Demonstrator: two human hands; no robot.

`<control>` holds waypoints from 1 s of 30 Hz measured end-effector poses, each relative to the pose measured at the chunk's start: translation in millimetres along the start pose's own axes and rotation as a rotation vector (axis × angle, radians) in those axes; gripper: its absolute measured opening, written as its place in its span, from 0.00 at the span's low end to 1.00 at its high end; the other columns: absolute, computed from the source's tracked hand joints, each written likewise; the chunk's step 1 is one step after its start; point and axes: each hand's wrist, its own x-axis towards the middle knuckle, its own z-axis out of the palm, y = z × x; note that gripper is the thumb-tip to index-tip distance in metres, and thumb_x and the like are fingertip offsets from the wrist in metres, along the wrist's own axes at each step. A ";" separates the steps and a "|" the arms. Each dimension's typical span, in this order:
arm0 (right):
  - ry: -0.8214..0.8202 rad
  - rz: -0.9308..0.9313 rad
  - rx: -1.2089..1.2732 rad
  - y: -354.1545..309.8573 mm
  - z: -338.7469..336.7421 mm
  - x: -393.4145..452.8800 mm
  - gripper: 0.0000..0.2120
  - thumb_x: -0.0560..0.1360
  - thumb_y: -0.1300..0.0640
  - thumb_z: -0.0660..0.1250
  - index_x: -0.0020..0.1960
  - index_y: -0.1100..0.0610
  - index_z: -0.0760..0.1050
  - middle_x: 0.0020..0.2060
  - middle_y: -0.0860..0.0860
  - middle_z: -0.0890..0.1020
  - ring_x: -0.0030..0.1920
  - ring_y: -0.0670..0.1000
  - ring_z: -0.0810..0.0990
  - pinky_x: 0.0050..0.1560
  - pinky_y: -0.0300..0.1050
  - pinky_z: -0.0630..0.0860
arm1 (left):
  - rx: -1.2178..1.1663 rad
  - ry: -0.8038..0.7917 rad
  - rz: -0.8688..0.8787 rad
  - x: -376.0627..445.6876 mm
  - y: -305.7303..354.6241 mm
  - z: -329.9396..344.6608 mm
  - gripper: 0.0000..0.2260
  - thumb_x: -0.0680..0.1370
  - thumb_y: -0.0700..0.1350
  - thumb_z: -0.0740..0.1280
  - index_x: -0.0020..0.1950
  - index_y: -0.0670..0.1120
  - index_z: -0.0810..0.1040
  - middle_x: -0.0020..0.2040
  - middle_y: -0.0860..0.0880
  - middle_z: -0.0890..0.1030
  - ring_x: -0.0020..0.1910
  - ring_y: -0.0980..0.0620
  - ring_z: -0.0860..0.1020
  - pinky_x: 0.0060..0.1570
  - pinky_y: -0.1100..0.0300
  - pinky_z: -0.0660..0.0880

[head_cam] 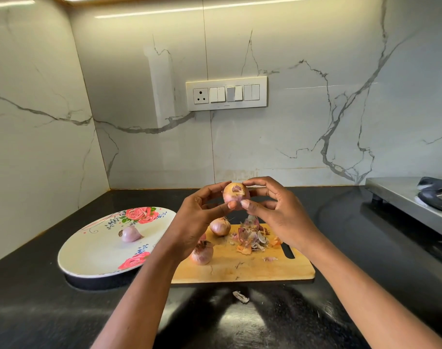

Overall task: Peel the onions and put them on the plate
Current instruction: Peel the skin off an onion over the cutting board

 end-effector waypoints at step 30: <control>0.059 -0.061 0.001 -1.5 -0.2 1.9 0.11 0.76 0.49 0.71 0.57 0.51 0.77 0.52 0.44 0.85 0.51 0.44 0.85 0.46 0.45 0.85 | -0.092 -0.013 0.020 0.1 -2.6 4.1 0.23 0.73 0.45 0.73 0.68 0.48 0.74 0.61 0.44 0.82 0.57 0.44 0.84 0.59 0.50 0.81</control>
